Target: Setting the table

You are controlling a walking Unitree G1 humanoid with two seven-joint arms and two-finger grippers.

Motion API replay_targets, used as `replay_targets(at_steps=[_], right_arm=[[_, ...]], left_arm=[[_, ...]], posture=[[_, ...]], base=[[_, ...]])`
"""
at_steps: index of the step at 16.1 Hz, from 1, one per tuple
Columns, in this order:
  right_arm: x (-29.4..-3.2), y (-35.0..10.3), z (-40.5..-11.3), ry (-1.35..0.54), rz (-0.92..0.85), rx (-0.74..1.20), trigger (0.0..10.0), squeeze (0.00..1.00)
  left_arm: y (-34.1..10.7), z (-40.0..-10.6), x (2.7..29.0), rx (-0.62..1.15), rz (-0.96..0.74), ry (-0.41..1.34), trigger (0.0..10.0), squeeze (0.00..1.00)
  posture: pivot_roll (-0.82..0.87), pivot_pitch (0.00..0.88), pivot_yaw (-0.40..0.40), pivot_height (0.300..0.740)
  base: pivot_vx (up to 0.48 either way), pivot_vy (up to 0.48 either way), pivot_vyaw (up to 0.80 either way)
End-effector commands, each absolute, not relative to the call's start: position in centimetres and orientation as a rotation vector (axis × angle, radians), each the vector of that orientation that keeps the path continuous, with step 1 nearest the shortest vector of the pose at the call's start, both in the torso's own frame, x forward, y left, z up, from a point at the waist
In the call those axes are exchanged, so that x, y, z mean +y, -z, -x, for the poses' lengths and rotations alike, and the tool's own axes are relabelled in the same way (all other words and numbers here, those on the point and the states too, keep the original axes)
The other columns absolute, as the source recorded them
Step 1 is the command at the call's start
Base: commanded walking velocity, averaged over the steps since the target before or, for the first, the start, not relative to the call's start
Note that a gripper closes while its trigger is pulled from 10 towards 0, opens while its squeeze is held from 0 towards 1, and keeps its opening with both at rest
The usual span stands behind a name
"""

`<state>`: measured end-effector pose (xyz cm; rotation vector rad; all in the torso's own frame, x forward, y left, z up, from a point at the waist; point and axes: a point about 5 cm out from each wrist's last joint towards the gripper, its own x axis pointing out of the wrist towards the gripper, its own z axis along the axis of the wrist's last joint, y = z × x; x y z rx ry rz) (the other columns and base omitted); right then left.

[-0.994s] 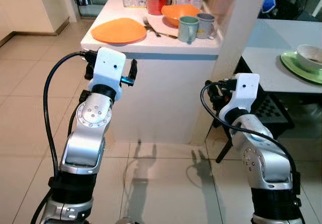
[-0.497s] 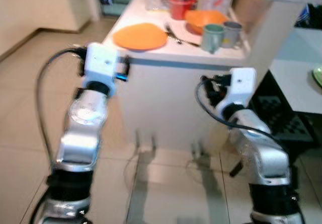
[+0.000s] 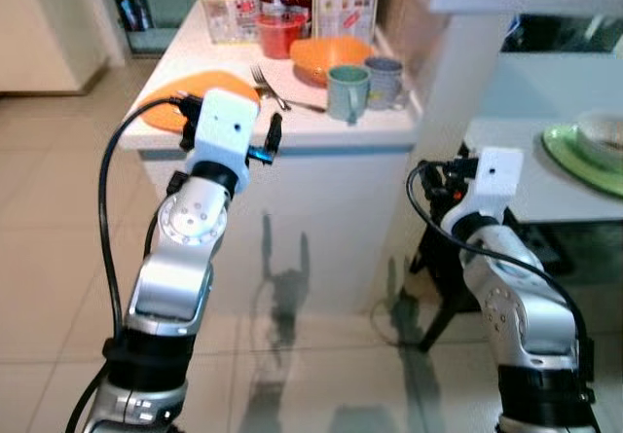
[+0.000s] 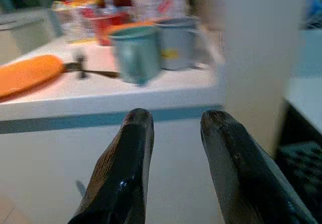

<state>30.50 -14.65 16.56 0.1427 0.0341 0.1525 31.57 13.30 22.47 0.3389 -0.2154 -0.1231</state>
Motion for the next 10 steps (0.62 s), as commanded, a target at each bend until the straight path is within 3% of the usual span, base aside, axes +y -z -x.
replay_targets(at_steps=[1, 4, 8, 10], right_arm=[[-13.67, -16.73, -30.41, -0.202, -0.15, 0.034, 10.0, 0.0], [-13.62, -16.47, -30.39, -0.21, -0.147, 0.045, 10.0, 0.0], [-13.46, -16.65, -30.37, -0.207, -0.096, 0.029, 10.0, 0.0], [-13.53, -16.59, -30.33, -0.202, -0.131, 0.032, 10.0, 0.0]], left_arm=[[-22.43, -31.57, 14.06, -0.208, -0.347, 0.102, 10.0, 0.0], [-22.41, -31.51, 14.12, -0.206, -0.346, 0.103, 10.0, 0.0], [-22.12, -31.25, 14.25, -0.2, -0.347, 0.105, 10.0, 0.0], [-22.09, -31.25, 14.23, -0.2, -0.347, 0.106, 10.0, 0.0]], posture=[[0.03, 0.0, -0.016, 0.74], [0.04, 0.0, -0.025, 0.74], [0.04, 0.0, -0.027, 0.74], [0.03, 0.0, -0.027, 0.74]], base=[[0.364, 0.0, 0.0], [0.36, 0.0, 0.0], [0.361, 0.0, 0.76], [0.36, 0.0, 0.0]])
